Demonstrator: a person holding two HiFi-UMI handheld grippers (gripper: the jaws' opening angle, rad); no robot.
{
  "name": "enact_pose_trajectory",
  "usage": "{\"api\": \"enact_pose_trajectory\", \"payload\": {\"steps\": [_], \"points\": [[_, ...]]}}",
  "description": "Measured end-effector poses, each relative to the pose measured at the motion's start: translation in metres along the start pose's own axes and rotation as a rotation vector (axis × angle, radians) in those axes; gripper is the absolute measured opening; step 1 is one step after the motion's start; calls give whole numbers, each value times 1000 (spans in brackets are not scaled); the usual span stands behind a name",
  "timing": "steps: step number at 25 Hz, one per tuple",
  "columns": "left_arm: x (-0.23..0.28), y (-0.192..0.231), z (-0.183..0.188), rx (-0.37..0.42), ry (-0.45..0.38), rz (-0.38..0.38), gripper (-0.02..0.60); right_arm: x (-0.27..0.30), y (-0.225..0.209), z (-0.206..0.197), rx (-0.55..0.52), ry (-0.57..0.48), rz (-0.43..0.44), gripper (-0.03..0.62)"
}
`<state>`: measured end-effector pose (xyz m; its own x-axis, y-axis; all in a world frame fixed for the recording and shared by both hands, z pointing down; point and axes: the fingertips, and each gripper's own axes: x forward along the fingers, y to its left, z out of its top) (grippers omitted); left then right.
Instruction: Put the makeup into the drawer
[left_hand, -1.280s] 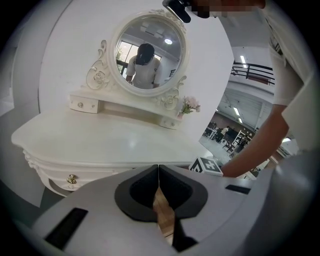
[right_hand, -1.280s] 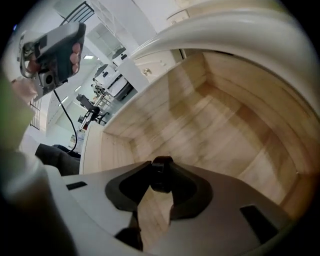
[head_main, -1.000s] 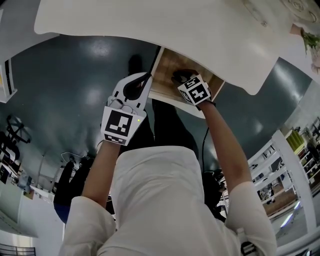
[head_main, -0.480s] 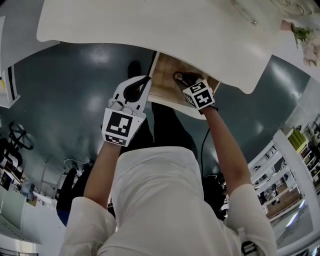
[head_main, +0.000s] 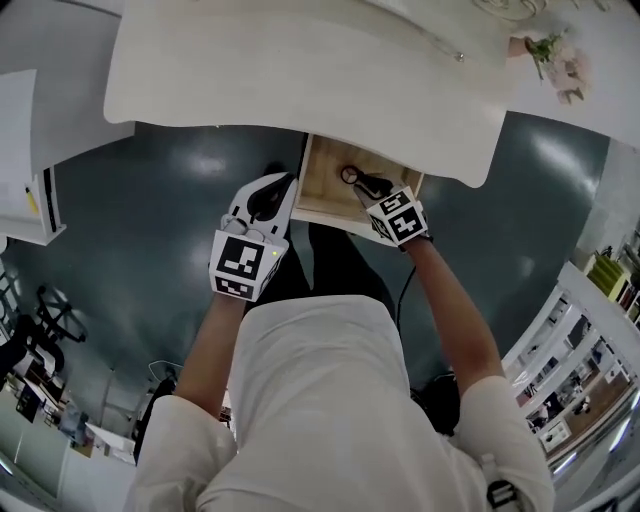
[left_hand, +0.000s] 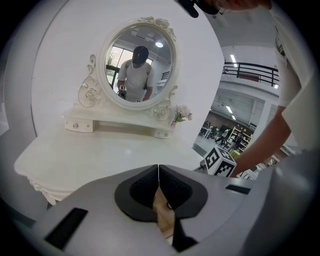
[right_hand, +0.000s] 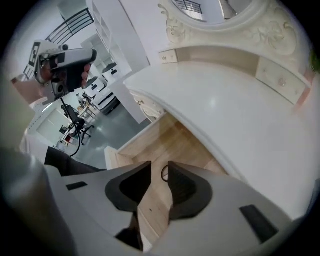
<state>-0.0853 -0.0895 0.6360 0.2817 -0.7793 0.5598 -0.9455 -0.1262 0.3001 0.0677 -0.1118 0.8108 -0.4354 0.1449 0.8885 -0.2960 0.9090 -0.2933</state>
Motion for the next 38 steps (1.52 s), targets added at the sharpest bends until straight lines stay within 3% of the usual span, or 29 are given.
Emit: {"api": "enact_pose_trajectory", "payload": {"steps": [6,14,25,31,38], "points": [[-26,3,34,55,-35,-50,18,-64,3,20,54,-119,-117,66],[-38,13,72,145,-54,-151,20,-132,3,49,152,-276,-302,48],[-42,-14,124,186,-107,-299,18,-246,21,58,241,-532,-544,32],[-60,-36,139,208,-151,-294,18,-300,32,39,262,-641,-627,32],[-95,-64,137,221,-211,-228,18,-352,56,24,225,-782,-653,32]]}}
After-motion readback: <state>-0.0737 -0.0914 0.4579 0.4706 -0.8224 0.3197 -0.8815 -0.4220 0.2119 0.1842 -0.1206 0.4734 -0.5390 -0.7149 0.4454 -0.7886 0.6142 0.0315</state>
